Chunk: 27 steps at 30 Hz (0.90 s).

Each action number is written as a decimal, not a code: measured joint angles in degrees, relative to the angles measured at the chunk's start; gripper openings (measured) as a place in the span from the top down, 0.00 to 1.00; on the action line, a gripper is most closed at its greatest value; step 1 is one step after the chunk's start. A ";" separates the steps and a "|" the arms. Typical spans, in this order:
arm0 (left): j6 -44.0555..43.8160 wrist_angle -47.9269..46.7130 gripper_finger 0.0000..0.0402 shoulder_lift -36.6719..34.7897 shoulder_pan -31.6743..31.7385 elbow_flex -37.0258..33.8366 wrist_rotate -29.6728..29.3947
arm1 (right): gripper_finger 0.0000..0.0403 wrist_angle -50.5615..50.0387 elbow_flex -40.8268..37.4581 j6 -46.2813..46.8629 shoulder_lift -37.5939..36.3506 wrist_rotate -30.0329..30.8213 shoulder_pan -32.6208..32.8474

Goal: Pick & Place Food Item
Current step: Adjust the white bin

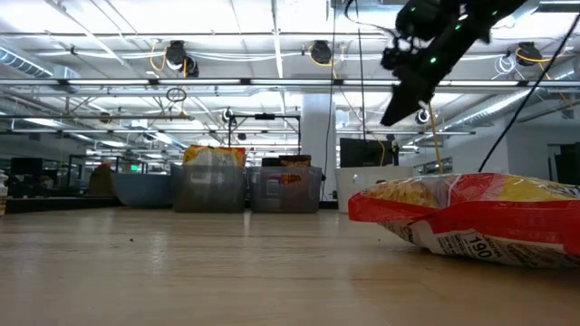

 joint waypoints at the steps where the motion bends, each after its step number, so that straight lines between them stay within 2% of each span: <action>1: 0.62 -0.05 0.76 0.00 0.00 0.00 0.00 | 0.61 -1.98 0.02 1.00 -1.53 0.66 0.23; 6: 2.75 0.01 0.76 0.00 0.00 0.00 -0.13 | 0.69 -13.82 0.05 5.27 -4.90 0.88 0.55; 11: 3.29 0.02 0.76 0.00 0.00 0.00 -0.11 | 0.82 -24.00 0.05 5.29 -2.93 2.56 -0.53; 19: 2.24 -0.69 0.76 0.00 0.00 0.00 0.89 | 0.98 -22.86 0.05 3.81 6.07 2.41 -4.34; 27: 0.94 -0.79 0.76 0.00 -0.26 0.00 2.93 | 0.95 -17.49 0.05 1.10 15.12 2.14 -7.69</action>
